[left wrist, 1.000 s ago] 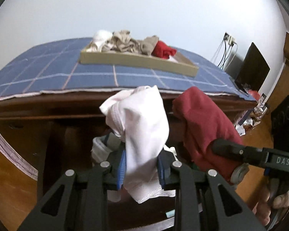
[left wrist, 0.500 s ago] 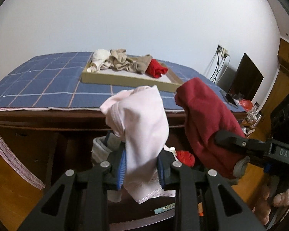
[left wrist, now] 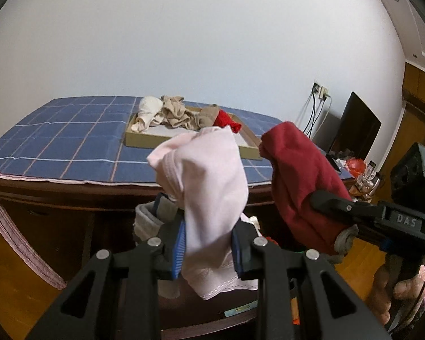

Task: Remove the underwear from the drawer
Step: 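Lift both held garments out of the drawer toward the tray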

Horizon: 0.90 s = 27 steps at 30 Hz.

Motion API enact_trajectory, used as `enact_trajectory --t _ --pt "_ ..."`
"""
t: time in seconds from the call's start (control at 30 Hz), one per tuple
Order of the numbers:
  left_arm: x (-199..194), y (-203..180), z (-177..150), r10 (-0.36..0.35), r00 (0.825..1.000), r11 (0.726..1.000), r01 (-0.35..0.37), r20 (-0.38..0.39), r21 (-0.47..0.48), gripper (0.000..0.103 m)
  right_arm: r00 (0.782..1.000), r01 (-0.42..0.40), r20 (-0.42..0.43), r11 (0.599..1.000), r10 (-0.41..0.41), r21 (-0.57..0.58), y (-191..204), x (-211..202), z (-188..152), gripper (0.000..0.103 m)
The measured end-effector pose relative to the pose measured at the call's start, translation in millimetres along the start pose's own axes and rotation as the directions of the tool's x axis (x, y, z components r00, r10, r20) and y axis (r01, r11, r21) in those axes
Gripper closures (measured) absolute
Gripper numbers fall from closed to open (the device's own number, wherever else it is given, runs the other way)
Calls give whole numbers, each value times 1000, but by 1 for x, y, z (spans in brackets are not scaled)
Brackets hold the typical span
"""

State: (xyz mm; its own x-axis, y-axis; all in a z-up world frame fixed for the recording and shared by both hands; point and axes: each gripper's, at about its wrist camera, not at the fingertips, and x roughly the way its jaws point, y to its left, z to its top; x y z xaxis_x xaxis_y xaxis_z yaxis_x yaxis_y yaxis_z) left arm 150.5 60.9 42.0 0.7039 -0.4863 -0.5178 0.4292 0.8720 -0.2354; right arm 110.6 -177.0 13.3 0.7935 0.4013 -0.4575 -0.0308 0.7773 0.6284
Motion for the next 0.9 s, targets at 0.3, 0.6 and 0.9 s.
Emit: enact_trajectory --t 0.3,0.6,0.9 --pt "-19 11 8 -48 998 998 50 46 -41 77 1000 -10 12 1000 10 1 4 -1 3 71" --pt "-23 7 20 -54 996 998 56 69 -27 77 1000 -9 27 1000 10 -3 6 0 12 71" --pt "-6 21 38 -28 997 998 31 67 -46 77 1000 -5 10 1000 5 20 3 27 34 71"
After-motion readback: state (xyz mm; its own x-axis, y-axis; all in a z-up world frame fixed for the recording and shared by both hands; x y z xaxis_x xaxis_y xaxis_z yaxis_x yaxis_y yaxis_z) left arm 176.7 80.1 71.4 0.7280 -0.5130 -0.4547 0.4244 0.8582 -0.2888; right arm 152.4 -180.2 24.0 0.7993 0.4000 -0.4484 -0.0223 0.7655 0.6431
